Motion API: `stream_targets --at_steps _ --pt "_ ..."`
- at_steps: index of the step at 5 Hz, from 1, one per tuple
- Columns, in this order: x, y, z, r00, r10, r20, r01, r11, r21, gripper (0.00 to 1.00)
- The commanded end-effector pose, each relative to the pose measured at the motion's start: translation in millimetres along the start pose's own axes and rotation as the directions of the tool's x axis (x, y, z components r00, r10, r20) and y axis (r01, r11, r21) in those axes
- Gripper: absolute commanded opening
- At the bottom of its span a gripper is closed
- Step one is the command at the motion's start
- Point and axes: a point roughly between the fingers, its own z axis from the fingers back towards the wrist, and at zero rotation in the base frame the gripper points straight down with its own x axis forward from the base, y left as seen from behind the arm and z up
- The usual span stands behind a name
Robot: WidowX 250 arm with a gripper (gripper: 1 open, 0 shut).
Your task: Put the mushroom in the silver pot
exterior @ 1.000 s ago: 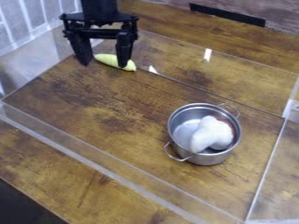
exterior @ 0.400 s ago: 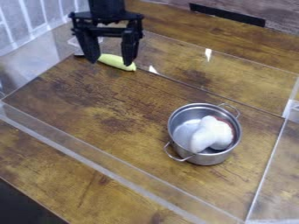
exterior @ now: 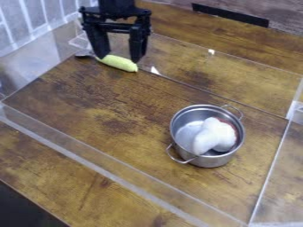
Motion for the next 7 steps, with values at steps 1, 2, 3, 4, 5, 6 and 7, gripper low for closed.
stream_targets --at_steps 1,2,3,4,5,6,7 --pt "2.1 -13 5.6 0.999 -0.004 0.047 0.004 1.000 -0.003 1.00" --pt "0.3 -8 -3.8 1.000 -0.006 0.016 0.006 1.000 0.007 1.00" --pt "1.5 -11 -11.7 1.000 -0.015 0.010 0.015 1.000 0.014 1.00" --pt "-2.1 -19 -27.9 0.999 -0.042 -0.025 0.043 0.999 0.023 1.00" --pt "4.2 -16 -29.0 1.000 -0.023 -0.008 0.023 0.999 0.033 1.00" --pt "0.0 -7 -30.1 0.999 -0.028 -0.042 0.030 0.998 0.047 1.00" --pt "-4.2 1 -30.9 0.997 -0.032 -0.076 0.036 0.998 0.060 1.00"
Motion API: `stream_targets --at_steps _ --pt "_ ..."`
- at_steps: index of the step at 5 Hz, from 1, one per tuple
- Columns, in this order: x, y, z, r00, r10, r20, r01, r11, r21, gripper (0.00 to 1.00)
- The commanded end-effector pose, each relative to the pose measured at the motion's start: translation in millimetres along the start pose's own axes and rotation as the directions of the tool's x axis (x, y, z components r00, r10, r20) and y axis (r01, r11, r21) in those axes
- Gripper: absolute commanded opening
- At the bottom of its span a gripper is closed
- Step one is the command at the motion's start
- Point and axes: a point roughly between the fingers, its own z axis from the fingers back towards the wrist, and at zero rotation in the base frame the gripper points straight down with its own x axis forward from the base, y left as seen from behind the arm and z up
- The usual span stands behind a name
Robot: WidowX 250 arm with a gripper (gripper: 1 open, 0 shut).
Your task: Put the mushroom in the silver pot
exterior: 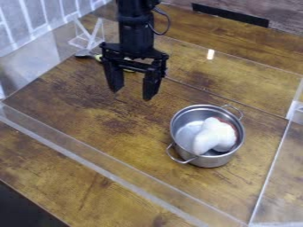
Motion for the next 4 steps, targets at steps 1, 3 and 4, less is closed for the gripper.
stream_targets --at_steps 1,3,4 --pt "1.8 11 13.5 1.000 -0.013 0.019 0.013 1.000 0.017 1.00" --pt "-2.3 1 -0.4 0.996 -0.076 -0.048 0.078 0.996 0.039 1.00" --pt "1.1 -5 2.0 0.996 -0.085 -0.038 0.087 0.995 0.040 1.00"
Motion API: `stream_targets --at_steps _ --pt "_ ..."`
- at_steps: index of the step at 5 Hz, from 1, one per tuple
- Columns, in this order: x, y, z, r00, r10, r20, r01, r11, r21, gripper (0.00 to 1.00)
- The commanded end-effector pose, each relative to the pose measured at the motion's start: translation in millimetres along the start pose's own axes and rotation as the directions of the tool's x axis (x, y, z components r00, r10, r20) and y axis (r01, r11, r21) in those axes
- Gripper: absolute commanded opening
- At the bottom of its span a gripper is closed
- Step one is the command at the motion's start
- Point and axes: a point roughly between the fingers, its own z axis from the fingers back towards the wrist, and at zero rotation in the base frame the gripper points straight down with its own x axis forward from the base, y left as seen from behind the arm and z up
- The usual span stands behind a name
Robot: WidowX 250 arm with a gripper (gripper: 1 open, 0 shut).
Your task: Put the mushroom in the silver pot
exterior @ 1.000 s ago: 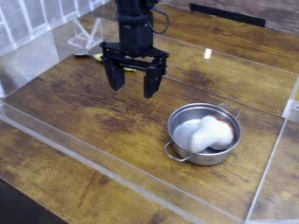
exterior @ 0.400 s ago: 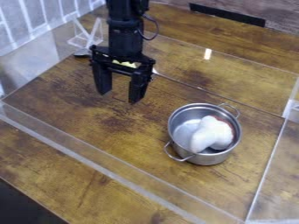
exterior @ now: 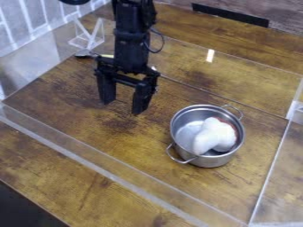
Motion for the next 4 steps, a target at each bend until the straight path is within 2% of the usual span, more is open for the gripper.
stream_targets --at_steps 1,3,4 --pt "8.3 2 28.4 0.997 0.020 0.070 -0.020 1.000 0.006 1.00" --pt "13.9 19 51.2 0.988 0.112 0.106 -0.112 0.994 -0.005 1.00" --pt "8.4 18 55.6 0.985 0.137 0.101 -0.138 0.990 -0.003 1.00"
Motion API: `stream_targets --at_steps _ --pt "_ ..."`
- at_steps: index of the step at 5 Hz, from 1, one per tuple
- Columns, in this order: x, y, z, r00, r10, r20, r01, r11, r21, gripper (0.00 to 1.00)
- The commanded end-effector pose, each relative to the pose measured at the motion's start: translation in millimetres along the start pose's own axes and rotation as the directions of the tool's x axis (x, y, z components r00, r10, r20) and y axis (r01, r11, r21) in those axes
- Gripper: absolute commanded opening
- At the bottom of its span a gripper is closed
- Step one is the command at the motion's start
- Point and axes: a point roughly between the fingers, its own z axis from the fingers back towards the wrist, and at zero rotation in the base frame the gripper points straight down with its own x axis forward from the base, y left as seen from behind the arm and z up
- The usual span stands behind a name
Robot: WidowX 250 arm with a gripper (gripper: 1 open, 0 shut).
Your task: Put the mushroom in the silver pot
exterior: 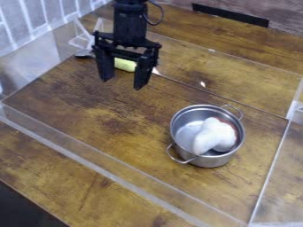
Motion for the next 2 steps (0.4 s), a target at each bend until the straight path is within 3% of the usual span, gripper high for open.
stream_targets --at_steps 1,2 --pt "-6.6 -2.5 19.7 0.999 0.010 0.039 -0.011 1.000 0.012 1.00" --pt "-0.6 1.9 12.7 0.999 -0.030 0.014 0.029 0.999 0.026 1.00"
